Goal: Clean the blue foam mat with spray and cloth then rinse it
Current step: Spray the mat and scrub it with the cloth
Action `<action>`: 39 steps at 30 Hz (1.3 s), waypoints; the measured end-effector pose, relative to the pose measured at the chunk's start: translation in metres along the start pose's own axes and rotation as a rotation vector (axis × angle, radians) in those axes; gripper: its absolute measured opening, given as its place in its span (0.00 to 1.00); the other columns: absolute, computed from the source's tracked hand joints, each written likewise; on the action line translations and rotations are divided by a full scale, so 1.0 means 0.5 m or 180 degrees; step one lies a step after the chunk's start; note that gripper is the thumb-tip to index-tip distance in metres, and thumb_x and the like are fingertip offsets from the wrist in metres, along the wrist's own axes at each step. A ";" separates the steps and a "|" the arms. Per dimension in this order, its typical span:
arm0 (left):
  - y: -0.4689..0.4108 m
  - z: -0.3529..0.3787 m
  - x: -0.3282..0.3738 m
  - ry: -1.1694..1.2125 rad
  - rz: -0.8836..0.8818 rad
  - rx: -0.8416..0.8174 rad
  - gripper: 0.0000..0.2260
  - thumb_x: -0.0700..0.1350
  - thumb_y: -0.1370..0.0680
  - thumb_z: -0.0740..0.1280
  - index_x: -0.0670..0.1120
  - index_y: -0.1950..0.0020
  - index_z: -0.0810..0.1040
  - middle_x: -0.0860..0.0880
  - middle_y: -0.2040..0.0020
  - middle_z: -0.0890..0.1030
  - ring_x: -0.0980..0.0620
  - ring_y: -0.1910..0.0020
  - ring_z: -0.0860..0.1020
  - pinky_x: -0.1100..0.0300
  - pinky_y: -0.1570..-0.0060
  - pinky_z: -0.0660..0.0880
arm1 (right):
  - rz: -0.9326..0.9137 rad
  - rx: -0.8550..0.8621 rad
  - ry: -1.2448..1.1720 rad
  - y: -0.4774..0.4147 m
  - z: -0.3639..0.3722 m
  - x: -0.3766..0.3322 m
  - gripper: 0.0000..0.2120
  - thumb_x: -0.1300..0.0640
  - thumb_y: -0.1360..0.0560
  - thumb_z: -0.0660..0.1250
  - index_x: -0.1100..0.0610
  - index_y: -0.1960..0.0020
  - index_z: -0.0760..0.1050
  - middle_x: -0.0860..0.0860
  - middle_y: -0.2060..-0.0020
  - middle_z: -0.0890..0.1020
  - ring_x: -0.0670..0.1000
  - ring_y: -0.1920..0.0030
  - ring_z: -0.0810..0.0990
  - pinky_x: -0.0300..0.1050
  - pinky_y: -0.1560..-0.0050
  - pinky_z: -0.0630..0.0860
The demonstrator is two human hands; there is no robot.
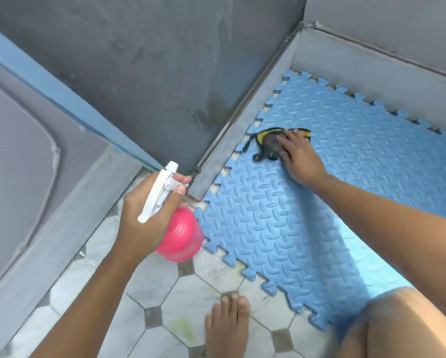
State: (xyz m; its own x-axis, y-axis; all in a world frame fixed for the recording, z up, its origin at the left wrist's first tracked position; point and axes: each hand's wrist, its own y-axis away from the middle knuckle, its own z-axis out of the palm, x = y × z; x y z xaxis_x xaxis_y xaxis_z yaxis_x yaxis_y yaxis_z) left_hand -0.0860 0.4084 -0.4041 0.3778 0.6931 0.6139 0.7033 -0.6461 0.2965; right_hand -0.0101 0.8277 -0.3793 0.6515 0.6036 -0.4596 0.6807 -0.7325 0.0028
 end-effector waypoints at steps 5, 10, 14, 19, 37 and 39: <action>-0.020 -0.018 0.006 0.0305 0.0033 -0.0198 0.07 0.43 0.26 0.67 0.51 0.49 0.76 0.51 0.54 0.85 0.45 0.59 0.75 0.54 0.64 0.63 | 0.1090 0.0454 -0.0021 -0.021 0.065 -0.136 0.22 0.55 0.16 0.57 0.59 0.23 0.67 0.61 0.21 0.63 0.65 0.20 0.55 0.64 0.21 0.52; -0.031 -0.016 -0.004 0.0511 0.0131 -0.0168 0.06 0.44 0.26 0.68 0.52 0.51 0.75 0.51 0.56 0.86 0.45 0.58 0.73 0.54 0.64 0.63 | -0.0283 -0.0119 -0.0111 0.141 0.167 -0.285 0.21 0.54 0.15 0.59 0.56 0.23 0.69 0.57 0.21 0.65 0.61 0.19 0.58 0.64 0.21 0.57; -0.038 -0.028 -0.011 0.0085 0.0417 0.0037 0.04 0.45 0.20 0.62 0.53 0.50 0.76 0.50 0.57 0.86 0.46 0.58 0.74 0.54 0.64 0.65 | -0.1516 -0.0571 0.0019 0.247 0.195 -0.294 0.22 0.55 0.17 0.62 0.53 0.24 0.71 0.55 0.21 0.66 0.59 0.20 0.60 0.59 0.20 0.56; -0.031 -0.017 -0.018 -0.0081 0.0152 -0.0257 0.08 0.45 0.34 0.77 0.52 0.58 0.82 0.51 0.56 0.83 0.45 0.62 0.74 0.54 0.69 0.66 | -0.1434 -0.0545 0.0114 0.209 0.164 -0.268 0.21 0.55 0.18 0.66 0.51 0.25 0.72 0.53 0.22 0.69 0.58 0.21 0.65 0.58 0.22 0.61; -0.201 -0.524 0.642 0.0059 0.1562 -0.1068 0.09 0.54 0.20 0.70 0.49 0.47 0.83 0.53 0.55 0.85 0.54 0.55 0.83 0.55 0.50 0.82 | 0.1098 -0.0081 -0.2907 0.127 -0.185 -0.291 0.11 0.56 0.14 0.58 0.47 0.42 0.78 0.48 0.55 0.82 0.47 0.58 0.79 0.40 0.62 0.74; -0.202 -0.536 0.771 0.0350 0.2250 -0.0797 0.07 0.48 0.20 0.71 0.45 0.48 0.84 0.51 0.57 0.86 0.56 0.59 0.83 0.66 0.53 0.78 | 0.1221 0.0213 -0.3241 0.105 -0.281 -0.286 0.11 0.54 0.14 0.59 0.44 0.43 0.80 0.44 0.50 0.85 0.46 0.50 0.83 0.42 0.54 0.77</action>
State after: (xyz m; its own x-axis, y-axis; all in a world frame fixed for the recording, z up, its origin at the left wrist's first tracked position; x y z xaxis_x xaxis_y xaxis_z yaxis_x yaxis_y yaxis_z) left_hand -0.1730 0.6550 -0.0014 0.6165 0.0594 0.7851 0.1532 -0.9871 -0.0456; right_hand -0.0203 0.7473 -0.1886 0.2128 -0.1899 -0.9585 0.4515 -0.8508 0.2688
